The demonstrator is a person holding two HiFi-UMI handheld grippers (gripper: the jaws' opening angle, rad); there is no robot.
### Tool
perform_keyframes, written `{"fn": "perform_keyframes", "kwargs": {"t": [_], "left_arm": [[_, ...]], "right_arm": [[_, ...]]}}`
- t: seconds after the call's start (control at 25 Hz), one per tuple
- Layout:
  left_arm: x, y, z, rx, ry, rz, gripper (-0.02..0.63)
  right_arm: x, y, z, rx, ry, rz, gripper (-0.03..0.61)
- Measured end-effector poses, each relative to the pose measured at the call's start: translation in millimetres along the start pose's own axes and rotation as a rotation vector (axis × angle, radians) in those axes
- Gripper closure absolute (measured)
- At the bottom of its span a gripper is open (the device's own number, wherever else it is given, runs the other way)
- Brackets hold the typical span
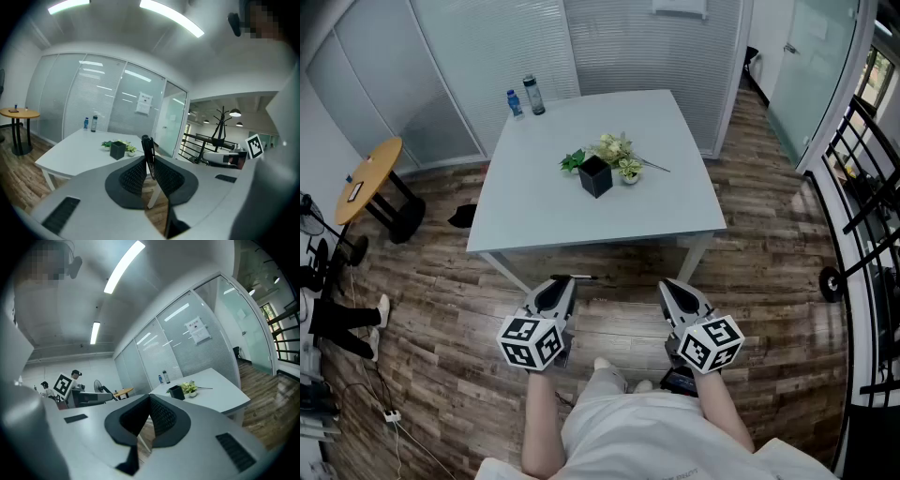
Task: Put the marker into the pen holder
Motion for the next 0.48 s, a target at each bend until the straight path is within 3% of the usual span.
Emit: {"fn": "perform_keyframes", "kwargs": {"t": [0.48], "left_arm": [[-3,-22,-17,-0.001,-0.002,-0.007,0.562]], "right_arm": [[0,-23,11,0.006,0.004,0.003,0.563]]}}
Point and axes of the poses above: the fingertips, and each gripper's own axes: y forward along the fingers, z to its left, x out of its top, the point moved 3 cm from there along -y, backward along the fingers, and after that the axes turned 1 degree about -x, right-handed, at the moved point
